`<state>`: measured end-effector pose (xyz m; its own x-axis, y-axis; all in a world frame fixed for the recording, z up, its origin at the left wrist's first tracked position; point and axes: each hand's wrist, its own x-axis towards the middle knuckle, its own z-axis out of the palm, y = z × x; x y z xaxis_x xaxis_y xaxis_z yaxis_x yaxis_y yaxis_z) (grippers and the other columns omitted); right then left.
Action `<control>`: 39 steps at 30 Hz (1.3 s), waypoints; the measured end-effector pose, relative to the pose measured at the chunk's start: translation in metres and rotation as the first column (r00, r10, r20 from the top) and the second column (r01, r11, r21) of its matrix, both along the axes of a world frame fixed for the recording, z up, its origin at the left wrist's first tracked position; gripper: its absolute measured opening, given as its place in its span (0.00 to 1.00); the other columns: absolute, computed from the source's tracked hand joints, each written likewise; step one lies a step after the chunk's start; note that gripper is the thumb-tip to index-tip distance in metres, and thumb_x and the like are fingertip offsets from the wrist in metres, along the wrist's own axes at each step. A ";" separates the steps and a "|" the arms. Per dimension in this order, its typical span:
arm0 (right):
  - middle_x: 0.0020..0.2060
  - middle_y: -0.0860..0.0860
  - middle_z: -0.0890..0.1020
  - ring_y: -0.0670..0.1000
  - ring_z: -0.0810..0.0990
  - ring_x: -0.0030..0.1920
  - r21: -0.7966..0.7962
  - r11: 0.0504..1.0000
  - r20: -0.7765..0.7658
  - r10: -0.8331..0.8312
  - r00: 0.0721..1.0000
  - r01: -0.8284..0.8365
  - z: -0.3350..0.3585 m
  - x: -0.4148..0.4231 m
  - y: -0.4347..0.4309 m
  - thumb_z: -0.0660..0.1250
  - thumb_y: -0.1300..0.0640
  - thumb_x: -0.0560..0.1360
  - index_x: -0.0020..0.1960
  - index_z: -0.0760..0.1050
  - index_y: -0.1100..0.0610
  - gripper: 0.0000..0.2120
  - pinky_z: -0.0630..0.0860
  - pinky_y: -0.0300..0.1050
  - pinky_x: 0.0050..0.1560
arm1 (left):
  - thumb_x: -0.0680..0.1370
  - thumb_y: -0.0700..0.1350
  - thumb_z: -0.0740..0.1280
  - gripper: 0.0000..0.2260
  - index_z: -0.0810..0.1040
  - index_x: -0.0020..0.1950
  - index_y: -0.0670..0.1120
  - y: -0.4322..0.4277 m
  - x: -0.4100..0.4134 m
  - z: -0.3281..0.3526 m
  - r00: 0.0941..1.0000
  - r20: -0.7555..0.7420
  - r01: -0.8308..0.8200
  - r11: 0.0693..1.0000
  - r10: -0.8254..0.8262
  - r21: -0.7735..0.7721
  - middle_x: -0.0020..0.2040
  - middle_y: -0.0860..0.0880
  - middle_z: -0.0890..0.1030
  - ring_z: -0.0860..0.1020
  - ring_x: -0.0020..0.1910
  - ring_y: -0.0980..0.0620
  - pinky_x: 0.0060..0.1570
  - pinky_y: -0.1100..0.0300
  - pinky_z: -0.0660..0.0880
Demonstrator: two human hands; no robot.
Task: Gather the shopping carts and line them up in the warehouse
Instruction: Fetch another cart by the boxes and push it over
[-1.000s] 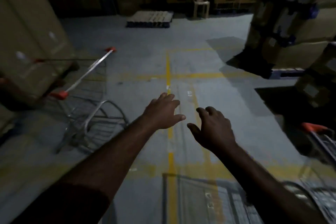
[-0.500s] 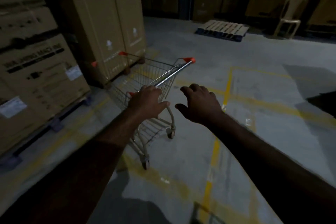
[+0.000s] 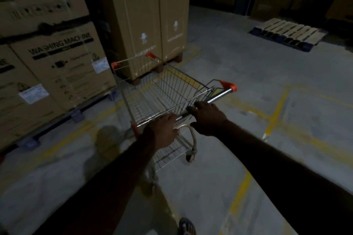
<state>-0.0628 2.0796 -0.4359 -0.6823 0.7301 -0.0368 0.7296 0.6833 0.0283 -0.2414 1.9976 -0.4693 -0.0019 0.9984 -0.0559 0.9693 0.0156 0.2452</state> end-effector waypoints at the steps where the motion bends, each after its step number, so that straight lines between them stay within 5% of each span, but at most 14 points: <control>1: 0.68 0.57 0.72 0.60 0.69 0.69 0.002 0.999 0.030 0.050 0.998 -0.050 -0.007 0.000 0.016 0.67 0.45 0.76 0.73 0.66 0.50 0.28 0.66 0.59 0.68 | 0.77 0.52 0.60 0.24 0.63 0.74 0.54 0.009 -0.001 -0.014 1.000 -0.029 0.003 1.000 -0.003 0.027 0.66 0.50 0.73 0.77 0.61 0.45 0.55 0.46 0.77; 4: 0.56 0.57 0.78 0.62 0.77 0.58 0.015 0.982 0.005 0.191 0.982 -0.191 -0.019 -0.002 0.057 0.62 0.47 0.78 0.67 0.73 0.51 0.19 0.70 0.60 0.62 | 0.78 0.42 0.59 0.27 0.60 0.76 0.57 0.014 0.007 -0.019 0.992 -0.127 -0.009 0.993 0.024 0.114 0.65 0.51 0.72 0.78 0.57 0.45 0.52 0.48 0.77; 6: 0.45 0.56 0.78 0.61 0.79 0.45 0.075 0.955 -0.026 0.290 0.957 -0.288 -0.030 -0.002 0.078 0.57 0.50 0.79 0.60 0.77 0.53 0.15 0.73 0.57 0.53 | 0.84 0.55 0.56 0.19 0.63 0.75 0.61 0.012 0.014 -0.005 0.983 -0.054 -0.169 0.982 0.174 0.083 0.67 0.55 0.72 0.75 0.64 0.49 0.62 0.45 0.68; 8: 0.42 0.55 0.77 0.60 0.78 0.40 0.112 0.926 -0.073 0.370 0.926 -0.361 -0.042 -0.002 0.090 0.58 0.50 0.79 0.58 0.77 0.53 0.13 0.73 0.53 0.46 | 0.80 0.70 0.51 0.24 0.64 0.73 0.64 0.015 0.011 -0.009 0.970 0.022 -0.241 0.970 0.240 0.032 0.67 0.57 0.74 0.74 0.67 0.50 0.68 0.43 0.61; 11: 0.43 0.54 0.79 0.60 0.80 0.40 0.067 0.910 -0.117 0.414 0.903 -0.409 -0.050 -0.011 0.098 0.59 0.45 0.77 0.57 0.75 0.53 0.15 0.74 0.52 0.42 | 0.77 0.74 0.46 0.27 0.66 0.70 0.64 0.023 -0.004 -0.026 0.976 0.049 -0.214 0.976 0.212 0.032 0.67 0.54 0.76 0.73 0.67 0.45 0.69 0.38 0.61; 16: 0.39 0.52 0.82 0.58 0.82 0.39 0.109 0.890 -0.119 0.454 0.883 -0.443 -0.052 -0.036 0.085 0.56 0.40 0.76 0.52 0.76 0.52 0.18 0.75 0.51 0.40 | 0.81 0.54 0.50 0.20 0.62 0.73 0.65 0.003 -0.028 -0.027 0.957 -0.232 -0.158 0.985 0.171 0.075 0.60 0.51 0.76 0.79 0.55 0.44 0.60 0.33 0.69; 19: 0.40 0.53 0.83 0.58 0.83 0.39 0.131 0.899 -0.133 0.435 0.891 -0.419 -0.049 -0.059 0.068 0.54 0.39 0.76 0.51 0.79 0.52 0.22 0.76 0.53 0.39 | 0.77 0.46 0.58 0.22 0.70 0.71 0.56 -0.011 -0.056 -0.030 0.960 -0.255 -0.050 0.971 0.112 0.235 0.48 0.43 0.81 0.82 0.44 0.39 0.42 0.42 0.80; 23: 0.42 0.53 0.84 0.58 0.84 0.41 0.130 0.865 -0.125 0.500 0.857 -0.485 -0.063 -0.070 0.026 0.54 0.39 0.77 0.53 0.79 0.51 0.22 0.77 0.51 0.37 | 0.77 0.40 0.66 0.27 0.68 0.74 0.56 -0.055 -0.065 -0.039 0.961 -0.259 -0.043 0.975 0.100 0.219 0.45 0.42 0.78 0.79 0.40 0.39 0.36 0.49 0.77; 27: 0.44 0.50 0.84 0.56 0.84 0.42 0.138 0.821 -0.139 0.570 0.810 -0.554 -0.058 -0.082 -0.006 0.57 0.40 0.78 0.53 0.80 0.50 0.18 0.78 0.48 0.38 | 0.77 0.40 0.66 0.29 0.65 0.76 0.57 -0.106 -0.064 -0.034 0.935 -0.303 -0.103 0.958 0.184 0.266 0.51 0.44 0.79 0.79 0.44 0.43 0.38 0.51 0.76; 34: 0.57 0.51 0.81 0.56 0.81 0.55 0.061 0.731 -0.123 0.681 0.722 -0.680 -0.052 -0.113 -0.067 0.56 0.40 0.80 0.64 0.74 0.48 0.19 0.77 0.49 0.50 | 0.70 0.36 0.68 0.28 0.76 0.70 0.49 -0.188 -0.060 -0.041 0.872 -0.366 -0.189 0.913 0.326 0.363 0.47 0.43 0.80 0.81 0.39 0.42 0.33 0.52 0.76; 39: 0.53 0.54 0.83 0.59 0.83 0.50 0.075 0.643 -0.157 0.762 0.628 -0.762 -0.053 -0.139 -0.101 0.53 0.40 0.78 0.62 0.76 0.53 0.24 0.78 0.50 0.49 | 0.78 0.49 0.57 0.18 0.80 0.64 0.51 -0.229 -0.059 -0.036 0.855 -0.172 -0.393 0.827 0.489 0.401 0.45 0.46 0.80 0.80 0.40 0.44 0.35 0.55 0.74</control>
<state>-0.2017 1.9787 -0.4884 -0.9906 -0.0530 0.1257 -0.0578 0.9977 -0.0352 -0.3007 1.7687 -0.5054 -0.4129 0.8406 0.3506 0.9057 0.4196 0.0606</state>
